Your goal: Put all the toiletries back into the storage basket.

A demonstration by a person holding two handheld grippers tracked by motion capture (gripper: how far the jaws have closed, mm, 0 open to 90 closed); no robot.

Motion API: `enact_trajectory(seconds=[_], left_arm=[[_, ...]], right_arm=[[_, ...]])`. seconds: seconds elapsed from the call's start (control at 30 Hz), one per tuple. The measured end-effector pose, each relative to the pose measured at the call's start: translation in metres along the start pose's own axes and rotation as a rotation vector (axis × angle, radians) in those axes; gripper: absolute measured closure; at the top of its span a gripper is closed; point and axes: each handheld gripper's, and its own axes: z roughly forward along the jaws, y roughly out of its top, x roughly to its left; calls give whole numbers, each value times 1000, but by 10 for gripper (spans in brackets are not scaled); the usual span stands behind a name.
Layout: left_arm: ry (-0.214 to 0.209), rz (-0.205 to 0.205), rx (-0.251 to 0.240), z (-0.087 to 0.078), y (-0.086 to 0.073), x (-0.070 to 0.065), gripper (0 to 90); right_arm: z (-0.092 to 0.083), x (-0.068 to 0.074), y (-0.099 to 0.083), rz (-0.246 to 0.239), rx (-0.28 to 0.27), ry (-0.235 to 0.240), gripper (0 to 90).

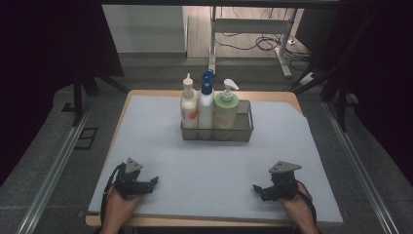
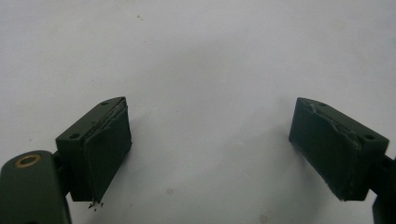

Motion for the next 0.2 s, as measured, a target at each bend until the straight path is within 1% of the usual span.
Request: enact_trajectory(seconds=[0.13,0.2], left_arm=[[0,0,1,0,0,0,127],[-1,0,1,0,0,0,127]], right_arm=[[1,-2,-1,19,9,15,0],[1,-2,-1,16,6,14,0]])
